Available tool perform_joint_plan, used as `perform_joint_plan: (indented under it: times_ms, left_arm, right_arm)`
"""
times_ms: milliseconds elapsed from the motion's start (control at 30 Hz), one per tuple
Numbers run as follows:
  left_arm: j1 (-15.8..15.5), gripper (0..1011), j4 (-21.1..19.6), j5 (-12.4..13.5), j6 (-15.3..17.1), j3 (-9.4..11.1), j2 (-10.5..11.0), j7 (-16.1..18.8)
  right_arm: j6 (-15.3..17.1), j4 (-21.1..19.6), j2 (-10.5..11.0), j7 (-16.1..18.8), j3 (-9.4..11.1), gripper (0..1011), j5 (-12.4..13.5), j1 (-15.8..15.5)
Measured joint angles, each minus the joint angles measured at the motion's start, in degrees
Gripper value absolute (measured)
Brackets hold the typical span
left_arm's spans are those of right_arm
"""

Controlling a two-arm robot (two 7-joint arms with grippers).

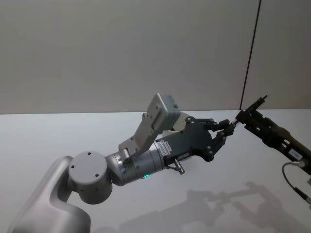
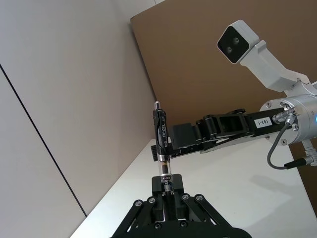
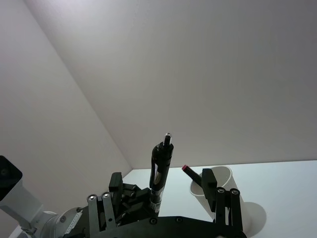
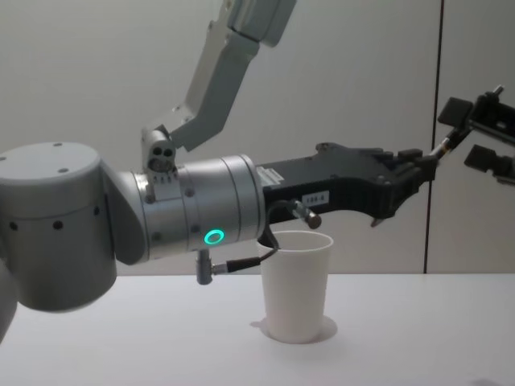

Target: Place the pen into the pen holder.

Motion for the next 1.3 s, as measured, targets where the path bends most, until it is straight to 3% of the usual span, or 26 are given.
perform_joint_plan:
  times_ms: [1300]
  left_arm:
    - [0.00,131,0.00,0.00,0.00,0.00,0.00,0.00]
  right_arm:
    - [-2.56,-1.39,2.05,-1.20,-0.03,1001,2.48,-0.22]
